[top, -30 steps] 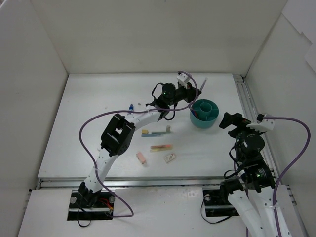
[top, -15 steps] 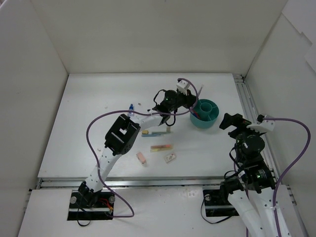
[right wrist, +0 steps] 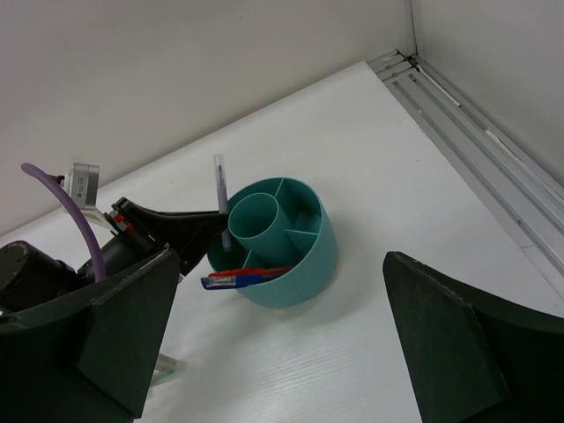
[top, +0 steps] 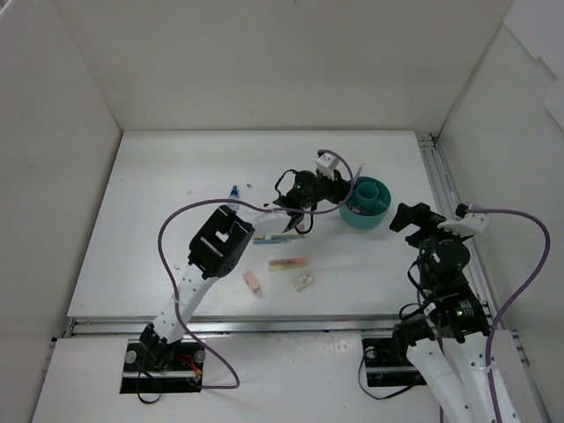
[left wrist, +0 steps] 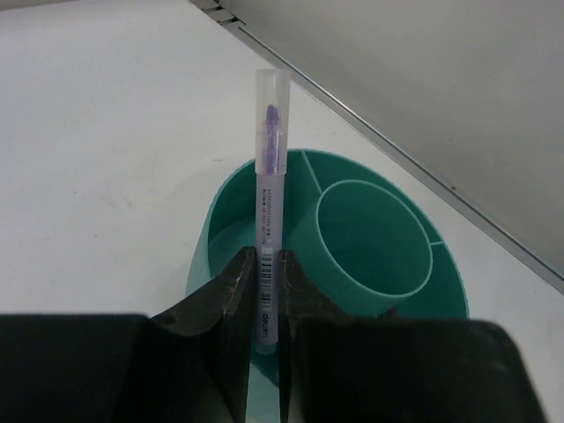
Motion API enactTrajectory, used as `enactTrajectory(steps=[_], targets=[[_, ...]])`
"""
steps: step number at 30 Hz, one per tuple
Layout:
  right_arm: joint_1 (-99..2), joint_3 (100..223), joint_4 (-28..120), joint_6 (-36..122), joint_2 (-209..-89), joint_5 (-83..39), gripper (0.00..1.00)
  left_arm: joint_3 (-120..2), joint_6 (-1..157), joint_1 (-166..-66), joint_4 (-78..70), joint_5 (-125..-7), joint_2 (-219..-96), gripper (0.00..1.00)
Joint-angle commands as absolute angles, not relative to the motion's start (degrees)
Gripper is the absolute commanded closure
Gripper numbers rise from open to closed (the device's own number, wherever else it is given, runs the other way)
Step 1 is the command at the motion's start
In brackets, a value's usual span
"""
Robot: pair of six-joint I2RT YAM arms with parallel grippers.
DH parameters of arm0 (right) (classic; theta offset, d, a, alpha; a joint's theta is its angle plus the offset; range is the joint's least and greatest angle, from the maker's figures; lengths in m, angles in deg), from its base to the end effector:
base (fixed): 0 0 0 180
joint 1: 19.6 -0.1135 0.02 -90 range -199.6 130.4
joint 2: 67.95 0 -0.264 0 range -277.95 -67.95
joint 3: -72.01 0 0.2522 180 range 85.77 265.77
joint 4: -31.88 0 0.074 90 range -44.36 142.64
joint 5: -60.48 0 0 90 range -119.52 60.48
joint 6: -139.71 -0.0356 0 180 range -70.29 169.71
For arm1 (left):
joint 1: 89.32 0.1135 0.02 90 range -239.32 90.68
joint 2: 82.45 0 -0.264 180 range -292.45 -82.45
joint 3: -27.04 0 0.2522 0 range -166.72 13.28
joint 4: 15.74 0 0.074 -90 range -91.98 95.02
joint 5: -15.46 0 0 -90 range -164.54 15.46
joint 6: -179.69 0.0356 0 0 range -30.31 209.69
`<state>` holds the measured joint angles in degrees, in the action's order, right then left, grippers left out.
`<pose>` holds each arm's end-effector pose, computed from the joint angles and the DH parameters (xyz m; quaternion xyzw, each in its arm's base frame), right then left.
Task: Sort the stationery into containers
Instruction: Place the pen in the storage box.
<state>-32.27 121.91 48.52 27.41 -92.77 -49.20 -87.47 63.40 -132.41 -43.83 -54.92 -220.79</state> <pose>0.1150 0.0136 0.3470 0.1830 0.6304 0.1177 0.7451 0.3973 -0.3880 0.1951 0.2215 0.6450 -0.5063 0.5278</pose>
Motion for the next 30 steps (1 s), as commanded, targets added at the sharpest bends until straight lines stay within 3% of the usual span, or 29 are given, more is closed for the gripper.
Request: enactTrajectory(steps=[1, 15, 19, 20, 23, 25, 30], targets=[[-31.8, 122.2, 44.9, 27.4, -93.8, -49.1, 0.02, -86.0, 61.6, -132.7, -51.3, -53.9, -217.9, 1.0], [-31.9, 122.0, 44.4, 27.5, -92.6, -48.4, 0.02, -81.1, 63.4, -133.3, -51.5, -49.7, -214.8, 1.0], [-31.9, 122.0, 44.4, 27.4, -92.6, -48.1, 0.02, -80.7, 63.8, -133.3, -50.9, -49.3, -214.2, 0.85], [-31.9, 122.0, 44.3, 27.3, -92.6, -48.0, 0.02, -80.6, 64.1, -133.3, -50.7, -49.0, -213.7, 0.78], [-31.9, 122.0, 44.2, 27.3, -92.6, -47.7, 0.02, -80.2, 65.2, -133.3, -49.6, -48.7, -212.7, 0.71], [-31.9, 122.0, 44.1, 27.2, -92.7, -47.5, 0.02, -79.6, 65.2, -133.3, -49.7, -49.3, -212.1, 0.57], [-31.8, 122.0, 43.8, 27.2, -93.2, -46.8, 0.02, -78.6, 65.3, -133.3, -50.6, -49.0, -211.0, 0.57]])
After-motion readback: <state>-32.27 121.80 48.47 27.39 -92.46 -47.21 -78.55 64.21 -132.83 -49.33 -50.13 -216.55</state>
